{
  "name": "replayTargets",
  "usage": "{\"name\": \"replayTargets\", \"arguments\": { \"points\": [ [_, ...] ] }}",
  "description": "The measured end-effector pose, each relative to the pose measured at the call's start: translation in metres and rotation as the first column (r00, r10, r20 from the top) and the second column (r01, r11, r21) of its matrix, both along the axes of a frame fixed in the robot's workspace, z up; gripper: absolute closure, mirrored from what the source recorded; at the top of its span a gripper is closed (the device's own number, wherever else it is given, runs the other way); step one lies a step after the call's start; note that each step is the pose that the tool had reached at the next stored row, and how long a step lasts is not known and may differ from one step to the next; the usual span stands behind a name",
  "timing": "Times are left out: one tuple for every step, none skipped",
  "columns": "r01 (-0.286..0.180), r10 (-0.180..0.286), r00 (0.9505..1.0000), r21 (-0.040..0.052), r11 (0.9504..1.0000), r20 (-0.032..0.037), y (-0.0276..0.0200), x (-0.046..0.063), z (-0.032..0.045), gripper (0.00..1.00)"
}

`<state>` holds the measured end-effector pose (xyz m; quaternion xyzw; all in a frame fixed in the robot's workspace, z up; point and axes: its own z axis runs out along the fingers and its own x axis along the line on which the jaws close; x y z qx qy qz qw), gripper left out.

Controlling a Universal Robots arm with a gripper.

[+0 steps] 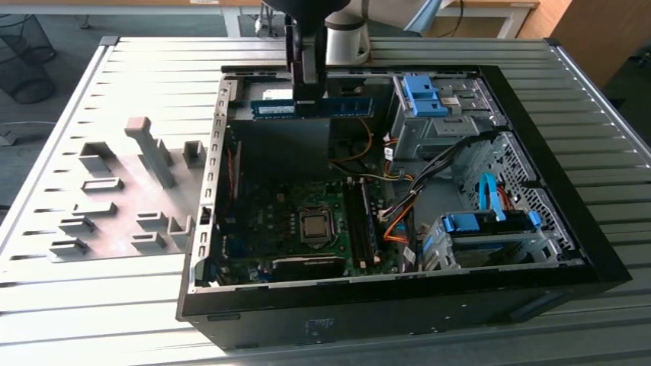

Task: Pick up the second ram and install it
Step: 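Pick up the second ram and move it above second insertion slot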

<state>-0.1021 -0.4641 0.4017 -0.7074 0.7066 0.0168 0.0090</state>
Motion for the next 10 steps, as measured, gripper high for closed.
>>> {"name": "replayTargets", "arguments": {
  "points": [
    [0.000,0.000,1.0000,0.0000,1.0000,0.0000,0.0000,0.002,0.0000,0.86],
    [0.000,0.000,1.0000,0.0000,1.0000,0.0000,0.0000,0.003,0.0000,0.86],
    [0.000,0.000,1.0000,0.0000,1.0000,0.0000,0.0000,0.005,0.0000,0.86],
    [0.000,0.000,1.0000,-0.0001,1.0000,0.0000,0.0000,0.007,0.0000,0.86],
    [0.000,0.000,1.0000,0.0000,1.0000,0.0000,0.0000,0.009,0.0000,0.86],
    [0.000,0.000,1.0000,0.0000,1.0000,0.0000,0.0000,0.012,0.0000,0.86],
    [0.000,0.000,1.0000,0.0000,1.0000,0.0000,0.0000,0.014,0.0000,0.86],
    [0.000,0.000,1.0000,-0.0001,1.0000,0.0000,0.0000,0.016,0.0000,0.86],
    [0.000,0.000,1.0000,0.0000,1.0000,0.0000,0.0000,0.019,0.0000,0.86],
    [0.000,0.000,1.0000,-0.0001,1.0000,0.0000,0.0000,0.021,0.0000,0.86]
  ]
}}
